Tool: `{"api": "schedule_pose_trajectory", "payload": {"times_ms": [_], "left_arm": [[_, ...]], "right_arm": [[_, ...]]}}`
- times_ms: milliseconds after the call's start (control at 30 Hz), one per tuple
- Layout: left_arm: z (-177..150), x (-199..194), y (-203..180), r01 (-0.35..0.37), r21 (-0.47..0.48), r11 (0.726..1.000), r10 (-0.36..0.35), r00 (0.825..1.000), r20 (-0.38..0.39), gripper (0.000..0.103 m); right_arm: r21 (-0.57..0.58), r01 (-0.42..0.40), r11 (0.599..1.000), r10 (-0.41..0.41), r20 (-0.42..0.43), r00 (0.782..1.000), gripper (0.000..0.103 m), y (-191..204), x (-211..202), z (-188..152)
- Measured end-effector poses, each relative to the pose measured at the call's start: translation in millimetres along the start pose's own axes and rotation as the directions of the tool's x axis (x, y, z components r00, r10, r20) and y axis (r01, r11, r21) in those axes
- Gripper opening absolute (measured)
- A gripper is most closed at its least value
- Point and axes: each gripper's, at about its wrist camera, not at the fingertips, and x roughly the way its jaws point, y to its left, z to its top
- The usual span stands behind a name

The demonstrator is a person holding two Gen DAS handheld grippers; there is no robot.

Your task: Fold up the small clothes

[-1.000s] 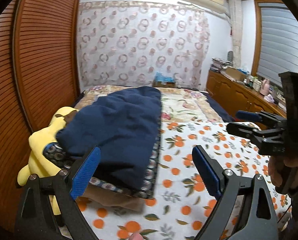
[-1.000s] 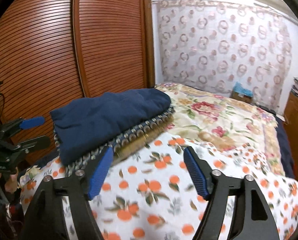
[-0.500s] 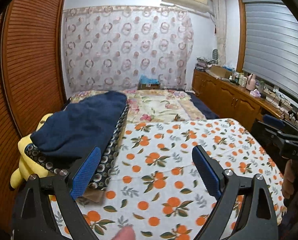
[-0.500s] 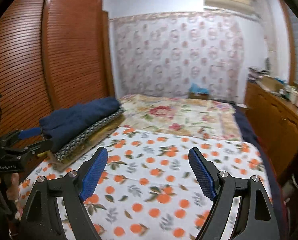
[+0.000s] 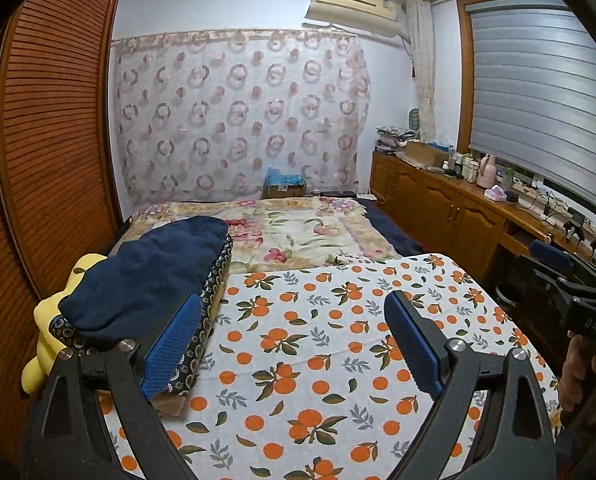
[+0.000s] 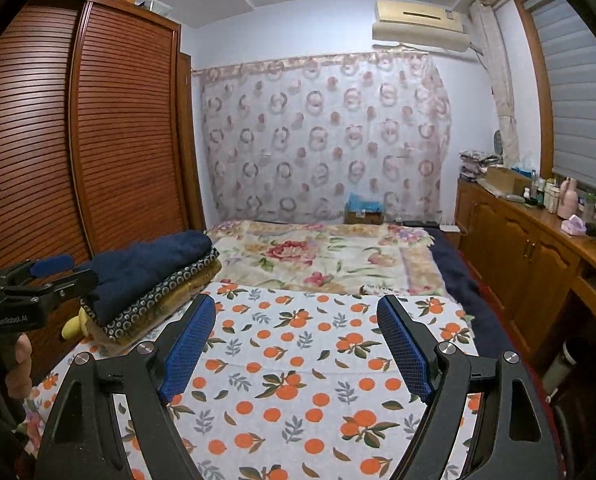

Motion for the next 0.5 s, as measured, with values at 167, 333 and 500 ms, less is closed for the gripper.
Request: {"api": "schedule_pose_trajectory", "payload": {"times_ms": [167, 333, 500], "left_arm": [[0, 0, -1, -0.003, 0.001, 1.0, 0.003, 1.0, 0.0, 0.093], [0, 0, 0, -0.001, 0.003, 1.0, 0.001, 1.0, 0.0, 0.093], [0, 0, 0, -0.001, 0.003, 1.0, 0.001, 1.0, 0.001, 0.093]], "right_arm": [[0.006, 0.007, 1.0, -0.007, -0.001, 1.0, 0.084, -6, 8, -6], [0.009, 0.007, 1.0, -0.007, -0.001, 1.0, 0.084, -11, 10, -3], [0.004, 0.01, 1.0, -0.01, 0.001, 1.0, 0.084, -13, 9, -3]]}}
